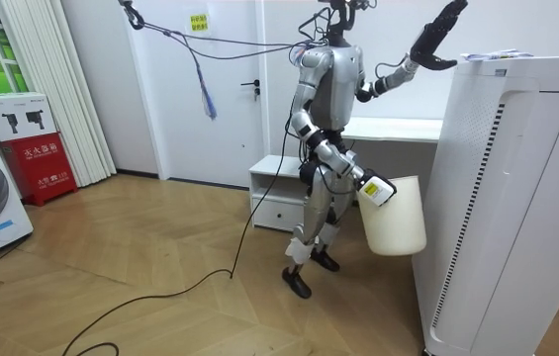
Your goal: Pick garbage
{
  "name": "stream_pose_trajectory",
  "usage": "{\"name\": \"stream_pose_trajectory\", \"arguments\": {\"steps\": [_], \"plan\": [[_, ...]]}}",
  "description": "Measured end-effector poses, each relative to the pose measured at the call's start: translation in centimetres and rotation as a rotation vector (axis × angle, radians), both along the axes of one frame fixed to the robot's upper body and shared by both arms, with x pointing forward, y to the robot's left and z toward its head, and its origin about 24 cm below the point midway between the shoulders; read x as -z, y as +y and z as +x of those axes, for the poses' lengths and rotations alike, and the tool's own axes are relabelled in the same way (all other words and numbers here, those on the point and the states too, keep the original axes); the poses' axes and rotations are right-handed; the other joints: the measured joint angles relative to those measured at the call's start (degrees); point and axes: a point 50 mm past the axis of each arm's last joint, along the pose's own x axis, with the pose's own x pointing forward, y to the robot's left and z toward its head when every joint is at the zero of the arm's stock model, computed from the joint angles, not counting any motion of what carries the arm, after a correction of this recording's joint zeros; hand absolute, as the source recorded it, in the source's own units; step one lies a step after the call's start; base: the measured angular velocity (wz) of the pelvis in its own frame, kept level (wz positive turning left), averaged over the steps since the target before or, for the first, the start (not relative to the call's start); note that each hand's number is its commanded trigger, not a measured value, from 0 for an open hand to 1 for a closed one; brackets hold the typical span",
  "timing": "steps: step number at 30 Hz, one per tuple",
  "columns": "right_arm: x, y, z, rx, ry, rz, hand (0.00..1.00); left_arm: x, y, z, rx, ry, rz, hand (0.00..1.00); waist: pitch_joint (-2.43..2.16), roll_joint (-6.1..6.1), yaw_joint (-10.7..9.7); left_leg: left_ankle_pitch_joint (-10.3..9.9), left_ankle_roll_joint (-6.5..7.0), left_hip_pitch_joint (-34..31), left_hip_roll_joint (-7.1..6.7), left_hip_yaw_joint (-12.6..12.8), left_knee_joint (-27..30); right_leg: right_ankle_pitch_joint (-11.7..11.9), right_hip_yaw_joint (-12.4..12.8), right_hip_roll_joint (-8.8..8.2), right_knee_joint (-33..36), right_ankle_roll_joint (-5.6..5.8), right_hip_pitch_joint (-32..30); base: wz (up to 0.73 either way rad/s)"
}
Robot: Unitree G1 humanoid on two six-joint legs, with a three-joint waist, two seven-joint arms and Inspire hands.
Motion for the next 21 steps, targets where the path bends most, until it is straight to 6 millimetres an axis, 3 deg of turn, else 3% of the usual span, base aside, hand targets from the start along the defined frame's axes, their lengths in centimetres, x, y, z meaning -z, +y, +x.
{"name": "stream_pose_trajectory", "arguments": {"steps": [2,4,5,6,7,8,9,11,12,13,14,15,18,21], "plan": [[0.0,-0.2,0.0,0.001,0.008,-0.006,1.0,0.0,0.2,0.1,-0.019,0.006,0.002,0.0,-0.11,0.28,0.0,0.0,0.0,0.1,0.04,0.0,0.0,0.0,0.0,0.02,0.2,0.0,-0.1,0.0],[0.0,-0.4,-0.1,0.001,0.011,-0.015,1.0,0.1,0.2,0.2,-0.035,0.017,0.011,0.0,0.06,0.87,0.1,0.1,0.08,0.6,0.29,-0.6,-0.1,-0.2,-0.1,0.04,2.1,0.26,-0.8,-0.07],[0.0,-0.6,-0.1,0.001,0.015,-0.022,1.0,0.2,0.3,0.3,-0.048,0.028,0.019,0.0,0.18,1.56,0.1,0.3,0.45,1.4,1.07,-2.3,-0.4,-0.8,-0.2,0.05,6.5,0.59,-2.9,-0.23],[0.0,-0.6,-0.1,0.0,0.017,-0.024,1.0,0.4,0.5,0.5,-0.061,0.039,0.024,0.0,0.11,1.94,0.0,0.4,0.54,2.0,1.6,-5.7,-0.7,-2.8,1.6,0.74,8.2,0.61,-5.7,-0.33],[-0.1,-0.5,0.1,-0.004,0.01,-0.025,1.0,0.3,0.7,0.5,-0.07,0.038,0.025,0.0,0.16,1.78,0.1,0.3,0.5,1.9,1.58,-6.7,-0.7,-2.5,3.2,1.3,5.7,-0.11,-6.9,-0.36],[-0.4,-0.5,0.3,-0.017,-0.004,-0.033,1.0,0.7,1.0,0.7,-0.095,0.061,0.008,0.0,-0.11,2.5,-0.4,-0.4,-0.38,1.1,2.17,-6.1,-0.4,2.3,2.7,1.62,2.3,-1.57,-8.1,-0.07],[-0.3,-0.3,0.2,-0.012,-0.004,-0.028,1.0,1.1,1.1,1.1,-0.109,0.097,0.024,0.0,-0.07,2.51,-1.9,-0.3,-1.09,0.0,2.17,-3.2,-0.1,2.7,2.0,1.42,2.3,-1.59,-7.9,0.03],[-0.3,-0.7,0.2,0.002,0.003,-0.031,1.0,1.3,1.2,1.3,-0.116,0.131,0.041,0.0,0.25,2.02,-2.0,-0.1,-1.67,-1.5,2.2,1.9,-0.8,2.7,4.3,1.33,2.2,-1.59,-7.7,0.13],[-0.4,-1.1,0.2,0.017,0.001,-0.042,1.0,1.3,1.2,1.3,-0.117,0.133,0.043,0.0,0.26,2.01,-2.0,1.4,-1.58,-4.3,2.18,3.3,-1.5,2.6,5.0,1.33,2.0,-1.42,-7.5,0.2],[-0.4,-1.2,0.2,0.019,0.004,-0.046,1.0,1.3,1.2,1.3,-0.119,0.134,0.045,0.0,0.15,2.16,-1.9,2.2,-0.01,-5.3,2.17,4.2,-1.6,2.5,4.9,1.32,2.1,-1.24,-7.3,0.21],[-0.3,-1.3,0.1,0.021,0.018,-0.054,1.0,1.5,1.2,1.4,-0.13,0.141,0.054,0.0,-0.08,1.68,-1.7,2.7,0.31,-4.7,2.03,5.1,-0.8,2.4,4.5,0.99,2.2,-1.08,-6.9,0.17],[-0.3,-1.5,0.1,0.022,0.019,-0.06,1.0,1.6,1.3,1.5,-0.139,0.148,0.051,0.0,0.14,1.1,-1.4,2.7,0.36,-4.2,1.8,5.1,-0.8,2.4,4.5,0.92,1.8,-1.04,-6.1,0.14],[-0.4,-1.1,0.2,0.022,0.015,-0.044,1.0,1.9,1.8,1.8,-0.178,0.18,0.038,0.0,0.01,0.18,-0.6,2.6,0.49,-3.5,0.97,5.1,-0.8,2.4,4.5,0.94,0.8,-0.97,-4.9,0.06],[-0.3,-0.8,0.2,0.021,0.026,-0.034,1.0,2.3,2.0,2.1,-0.196,0.213,0.039,0.0,-0.1,0.53,-0.5,2.5,0.77,-3.2,0.79,5.2,-0.6,2.0,4.5,0.61,0.7,-0.32,-4.4,0.0]]}}
